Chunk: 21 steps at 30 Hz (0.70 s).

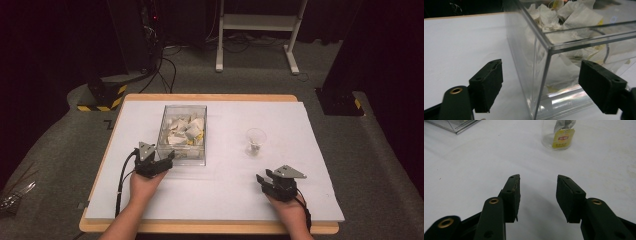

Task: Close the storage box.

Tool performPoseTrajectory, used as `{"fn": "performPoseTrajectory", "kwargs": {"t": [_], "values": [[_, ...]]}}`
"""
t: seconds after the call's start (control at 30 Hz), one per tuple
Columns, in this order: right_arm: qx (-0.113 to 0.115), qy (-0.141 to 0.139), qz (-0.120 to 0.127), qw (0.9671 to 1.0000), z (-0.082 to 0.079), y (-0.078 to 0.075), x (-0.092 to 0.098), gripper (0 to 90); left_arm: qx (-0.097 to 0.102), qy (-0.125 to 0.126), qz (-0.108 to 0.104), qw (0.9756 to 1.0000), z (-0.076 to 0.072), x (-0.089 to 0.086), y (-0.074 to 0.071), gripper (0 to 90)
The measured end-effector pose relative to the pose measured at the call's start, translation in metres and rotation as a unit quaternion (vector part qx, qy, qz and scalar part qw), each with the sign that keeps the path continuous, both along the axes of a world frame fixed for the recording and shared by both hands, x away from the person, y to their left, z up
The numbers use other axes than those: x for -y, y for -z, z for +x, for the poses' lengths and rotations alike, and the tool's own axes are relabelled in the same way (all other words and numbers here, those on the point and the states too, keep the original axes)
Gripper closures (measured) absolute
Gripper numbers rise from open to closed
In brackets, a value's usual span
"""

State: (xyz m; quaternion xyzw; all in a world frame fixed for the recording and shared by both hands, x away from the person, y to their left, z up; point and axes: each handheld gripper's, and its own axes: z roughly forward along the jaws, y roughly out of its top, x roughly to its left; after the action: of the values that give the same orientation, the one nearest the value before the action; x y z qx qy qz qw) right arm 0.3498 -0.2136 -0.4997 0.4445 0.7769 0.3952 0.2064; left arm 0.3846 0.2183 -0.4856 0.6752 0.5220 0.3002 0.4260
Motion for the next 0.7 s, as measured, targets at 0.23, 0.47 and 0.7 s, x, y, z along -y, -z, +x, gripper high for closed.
{"fn": "performPoseTrajectory", "kwargs": {"t": [0.23,0.47,0.7], "values": [[-0.001,-0.001,0.0,1.0,0.0,0.0,0.0,54.4,-0.007,0.006,0.003,1.0,-0.001,0.002,0.001,24.6],[0.0,-0.002,-0.003,1.0,0.0,0.0,0.0,54.4,-0.009,0.016,0.005,0.9998,-0.007,-0.002,-0.002,25.3],[-0.001,-0.002,-0.006,1.0,0.0,0.001,-0.001,54.3,-0.024,0.032,0.002,0.9992,-0.018,-0.012,-0.004,25.8]]}}
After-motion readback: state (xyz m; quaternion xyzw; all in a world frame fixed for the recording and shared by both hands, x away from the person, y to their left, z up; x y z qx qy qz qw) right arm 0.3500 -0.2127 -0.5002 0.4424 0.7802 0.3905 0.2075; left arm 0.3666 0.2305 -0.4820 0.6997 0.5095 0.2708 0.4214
